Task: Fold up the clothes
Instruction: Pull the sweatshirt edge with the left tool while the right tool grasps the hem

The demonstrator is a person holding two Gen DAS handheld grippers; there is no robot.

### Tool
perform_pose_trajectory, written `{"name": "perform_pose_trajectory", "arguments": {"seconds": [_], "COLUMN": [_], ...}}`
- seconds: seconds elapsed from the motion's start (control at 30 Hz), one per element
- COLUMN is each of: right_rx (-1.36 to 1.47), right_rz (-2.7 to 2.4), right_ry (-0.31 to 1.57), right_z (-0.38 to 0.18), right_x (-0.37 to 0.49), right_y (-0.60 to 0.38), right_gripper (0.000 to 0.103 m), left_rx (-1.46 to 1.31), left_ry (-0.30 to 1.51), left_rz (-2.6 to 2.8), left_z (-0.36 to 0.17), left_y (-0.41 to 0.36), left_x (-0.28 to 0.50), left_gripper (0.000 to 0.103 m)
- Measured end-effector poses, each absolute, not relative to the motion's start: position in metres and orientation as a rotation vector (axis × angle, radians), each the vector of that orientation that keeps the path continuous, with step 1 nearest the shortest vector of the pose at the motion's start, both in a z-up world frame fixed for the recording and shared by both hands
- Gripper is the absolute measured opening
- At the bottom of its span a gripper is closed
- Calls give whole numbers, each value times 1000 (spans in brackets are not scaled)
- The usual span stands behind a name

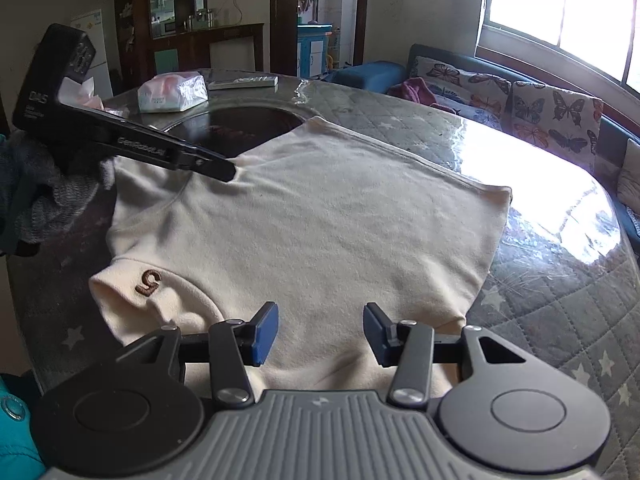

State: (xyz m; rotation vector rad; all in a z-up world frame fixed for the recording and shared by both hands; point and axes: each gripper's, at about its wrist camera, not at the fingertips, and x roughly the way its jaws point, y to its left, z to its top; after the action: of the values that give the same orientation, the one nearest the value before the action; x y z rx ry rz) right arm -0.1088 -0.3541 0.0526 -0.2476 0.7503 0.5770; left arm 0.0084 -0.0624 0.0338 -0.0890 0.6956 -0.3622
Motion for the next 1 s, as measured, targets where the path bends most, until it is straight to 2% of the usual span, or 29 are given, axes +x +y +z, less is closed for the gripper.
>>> {"name": "perform_pose_trajectory", "arguments": {"seconds": [0.4,0.77,1.0], "right_rx": [-248,-162,-96], "right_rz": [589,502,274], "right_ry": [764,733,746], "right_z": [56,77,81], "right_x": [-128,-155,-180], "right_y": [-359,-392,-452], "right_gripper": [48,48,48], "left_rx": [-73,38,100], "left_ry": [708,682,689], "left_rz": [-339,-640,-765], "left_z": [37,53,47], "left_y": [-62,-140,-177], "left_x": [-1,-41,-57], "left_gripper": [28,28,28]}}
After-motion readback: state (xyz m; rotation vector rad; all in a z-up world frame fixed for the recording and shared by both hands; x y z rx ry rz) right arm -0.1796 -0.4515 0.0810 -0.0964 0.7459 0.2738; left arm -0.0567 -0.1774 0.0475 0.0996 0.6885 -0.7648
